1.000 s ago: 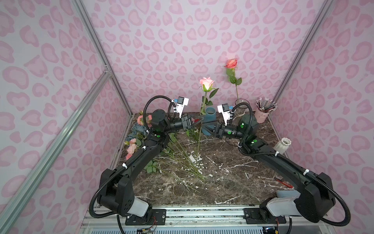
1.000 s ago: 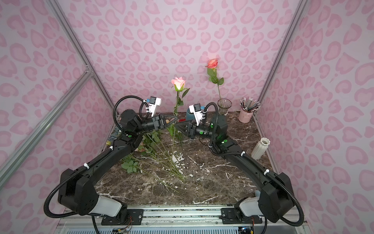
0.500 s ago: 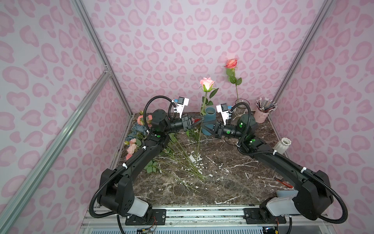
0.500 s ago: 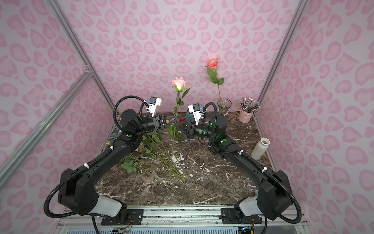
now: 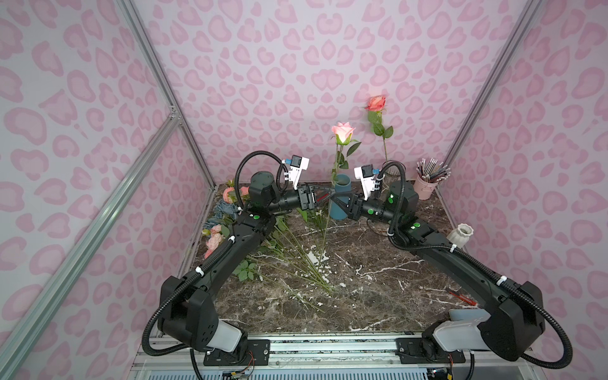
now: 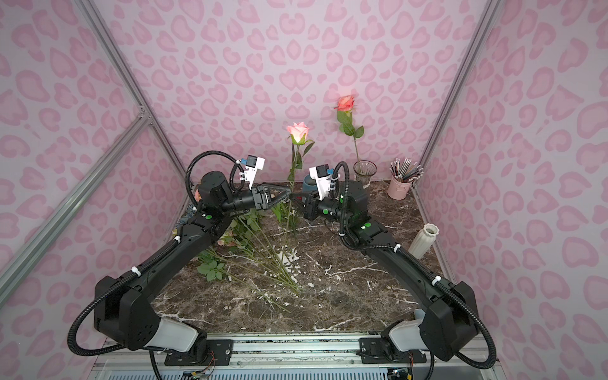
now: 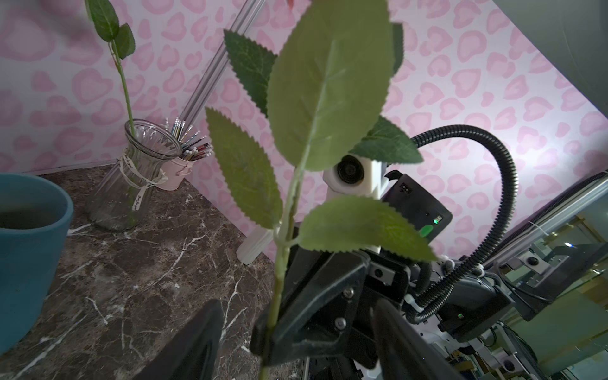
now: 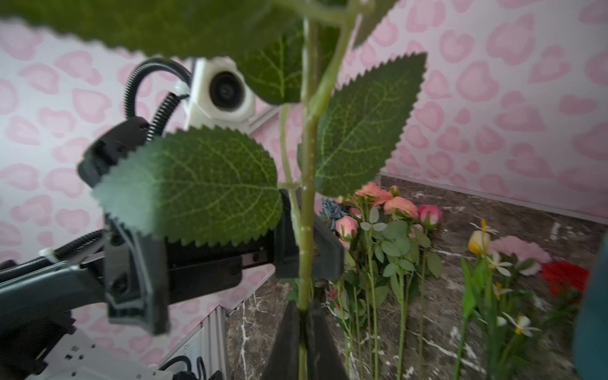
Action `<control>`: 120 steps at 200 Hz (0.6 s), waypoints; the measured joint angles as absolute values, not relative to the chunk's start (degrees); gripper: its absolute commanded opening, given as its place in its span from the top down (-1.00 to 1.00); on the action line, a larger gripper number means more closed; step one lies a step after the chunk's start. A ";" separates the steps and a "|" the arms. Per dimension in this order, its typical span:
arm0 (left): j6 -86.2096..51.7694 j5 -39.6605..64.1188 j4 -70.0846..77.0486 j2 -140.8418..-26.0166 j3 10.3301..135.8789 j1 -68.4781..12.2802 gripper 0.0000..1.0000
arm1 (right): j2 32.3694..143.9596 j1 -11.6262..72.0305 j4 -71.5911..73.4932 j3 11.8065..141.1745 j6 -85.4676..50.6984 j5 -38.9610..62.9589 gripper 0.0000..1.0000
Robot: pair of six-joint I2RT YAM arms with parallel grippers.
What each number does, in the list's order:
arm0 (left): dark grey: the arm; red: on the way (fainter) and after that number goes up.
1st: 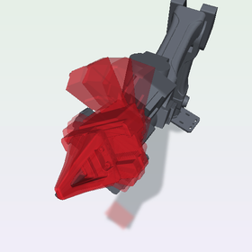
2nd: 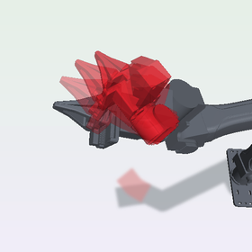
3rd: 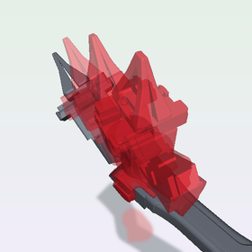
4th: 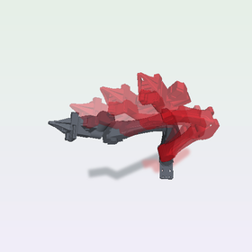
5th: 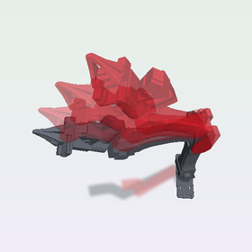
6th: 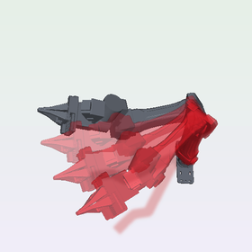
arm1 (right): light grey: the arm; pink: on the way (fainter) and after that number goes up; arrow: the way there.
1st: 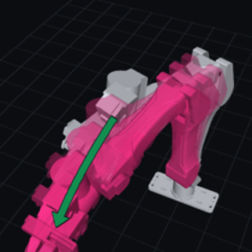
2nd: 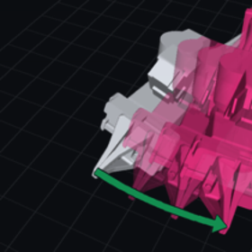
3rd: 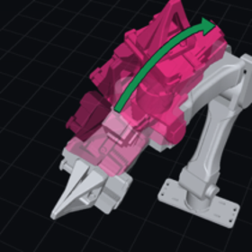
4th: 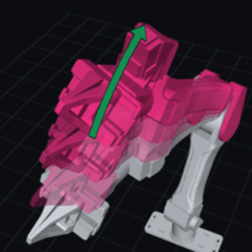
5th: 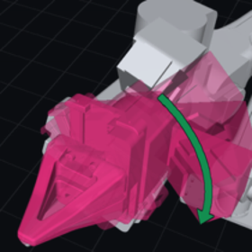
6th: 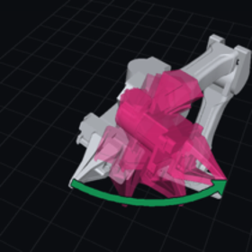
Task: Place the pink flowers into the vase
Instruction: Pick up the flower at the center of the board.
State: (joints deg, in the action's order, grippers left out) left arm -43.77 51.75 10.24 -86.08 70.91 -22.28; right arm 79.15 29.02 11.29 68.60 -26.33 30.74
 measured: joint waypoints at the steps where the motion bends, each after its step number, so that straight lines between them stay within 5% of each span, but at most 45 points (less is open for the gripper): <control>1: -43.48 51.53 9.74 -86.08 71.13 -22.28 -0.53 | 79.15 28.99 10.76 68.77 -26.02 30.17 1.00; 47: -36.05 41.23 -5.91 -82.21 74.26 -19.73 -0.54 | 78.37 26.85 -0.03 72.73 -18.81 13.15 1.00; 120: -30.92 29.93 -11.51 -76.97 67.96 -16.23 -0.53 | 77.52 20.01 -0.01 76.12 -14.94 -10.85 1.00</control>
